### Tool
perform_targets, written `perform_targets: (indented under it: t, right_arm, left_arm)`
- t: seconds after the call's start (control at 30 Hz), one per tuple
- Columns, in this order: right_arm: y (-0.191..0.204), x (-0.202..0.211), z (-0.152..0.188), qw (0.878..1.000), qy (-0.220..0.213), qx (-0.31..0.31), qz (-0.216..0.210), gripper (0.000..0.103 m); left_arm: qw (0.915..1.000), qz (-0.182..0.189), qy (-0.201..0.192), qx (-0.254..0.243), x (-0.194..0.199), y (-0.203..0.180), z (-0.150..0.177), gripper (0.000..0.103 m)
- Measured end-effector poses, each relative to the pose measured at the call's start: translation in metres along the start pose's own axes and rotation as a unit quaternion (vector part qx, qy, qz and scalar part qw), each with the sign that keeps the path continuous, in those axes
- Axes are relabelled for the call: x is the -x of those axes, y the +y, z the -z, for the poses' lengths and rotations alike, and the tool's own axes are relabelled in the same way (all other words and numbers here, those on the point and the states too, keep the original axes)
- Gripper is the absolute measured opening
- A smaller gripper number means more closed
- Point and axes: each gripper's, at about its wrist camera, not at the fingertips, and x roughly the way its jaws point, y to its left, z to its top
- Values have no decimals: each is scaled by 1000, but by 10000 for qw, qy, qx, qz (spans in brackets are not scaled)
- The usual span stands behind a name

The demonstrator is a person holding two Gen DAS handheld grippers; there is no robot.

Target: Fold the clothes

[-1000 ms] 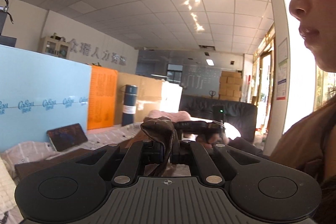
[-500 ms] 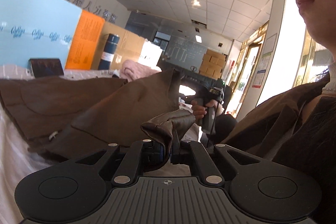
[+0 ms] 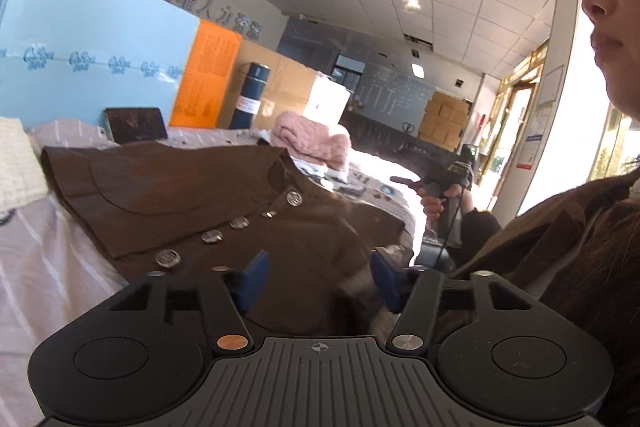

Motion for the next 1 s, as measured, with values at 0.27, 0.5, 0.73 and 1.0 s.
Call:
perform_targets:
  t: [0.27, 0.5, 0.73, 1.0]
  right_arm:
    - [70, -56, -25, 9958, 443, 759, -235, 92]
    - [115, -141, -14, 9852, 1238, 1168, -187, 92]
    - [94, -224, 12, 9761, 2055, 698, 103, 91]
    - [84, -240, 37, 9717, 2267, 533, -387, 58]
  left_arm:
    - [9738, -2166, 212, 666, -37, 66, -38, 83]
    - [9436, -2815, 679, 1602, -98, 131, -52, 83]
    - [9421, -2774, 788, 1713, -131, 147, -41, 84]
    - [9547, -1766, 314, 2374, -145, 168, -42, 86]
